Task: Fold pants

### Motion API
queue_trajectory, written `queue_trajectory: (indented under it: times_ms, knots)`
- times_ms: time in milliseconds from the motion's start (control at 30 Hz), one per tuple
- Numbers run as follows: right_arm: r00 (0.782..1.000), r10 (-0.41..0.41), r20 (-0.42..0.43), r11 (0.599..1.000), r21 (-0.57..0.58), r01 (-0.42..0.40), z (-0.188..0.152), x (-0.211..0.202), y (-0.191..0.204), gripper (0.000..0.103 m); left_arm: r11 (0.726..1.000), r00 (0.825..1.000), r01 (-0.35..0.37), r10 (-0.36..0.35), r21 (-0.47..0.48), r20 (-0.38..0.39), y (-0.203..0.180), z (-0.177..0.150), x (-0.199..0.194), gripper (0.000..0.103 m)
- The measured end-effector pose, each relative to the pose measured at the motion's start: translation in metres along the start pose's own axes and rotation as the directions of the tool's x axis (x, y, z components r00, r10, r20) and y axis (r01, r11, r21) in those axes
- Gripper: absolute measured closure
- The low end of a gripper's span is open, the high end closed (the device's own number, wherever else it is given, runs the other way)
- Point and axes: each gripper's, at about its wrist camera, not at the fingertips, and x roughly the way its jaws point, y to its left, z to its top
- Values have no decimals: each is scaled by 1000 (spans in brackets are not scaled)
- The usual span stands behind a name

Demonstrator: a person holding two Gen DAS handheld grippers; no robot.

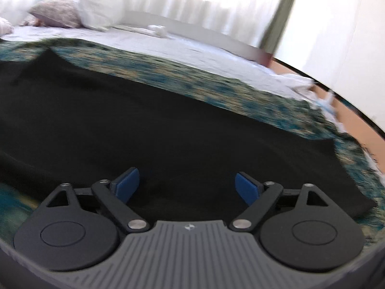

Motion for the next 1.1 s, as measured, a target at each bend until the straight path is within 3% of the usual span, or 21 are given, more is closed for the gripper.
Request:
queue_trajectory:
  times_ms: [167,267,367,500,600,733,933,1000,1100]
  knots:
    - [982,-141,-128,971,174,162,-18,24,-100,12,1000,1000,-14,14,-3,8,0,-5,-3,77]
    - [971,-159,-179,917,338,213,-30,28,-164,12,999,999,-34,34,-2,10,-3,-5,-6,75]
    - [945,-252,-210,848,422,320,-40,24,-214,14,999,999,-44,44,-27,16,-4,-4,-16,72]
    - [957,-243,-161,710,643,289,-67,4,-272,14,999,996,9,-5,-42,93,-14,-2,-44,67]
    - [981,-174,-87,616,767,177,-87,-2,-296,14,997,985,78,-76,-8,154,-37,1,-69,64]
    - [996,-88,-13,542,838,58,-105,-3,-307,15,969,950,237,-247,76,191,-80,-7,-103,57]
    - [1000,3,-4,525,851,2,-97,27,-318,15,859,871,440,-479,262,108,-162,-40,-146,51]
    - [1000,8,-28,529,849,19,-94,35,-318,15,815,846,488,-530,314,59,-189,-55,-157,49]
    - [998,-1,-59,577,815,49,-85,44,-313,13,746,805,554,-593,369,-10,-226,-80,-172,46]
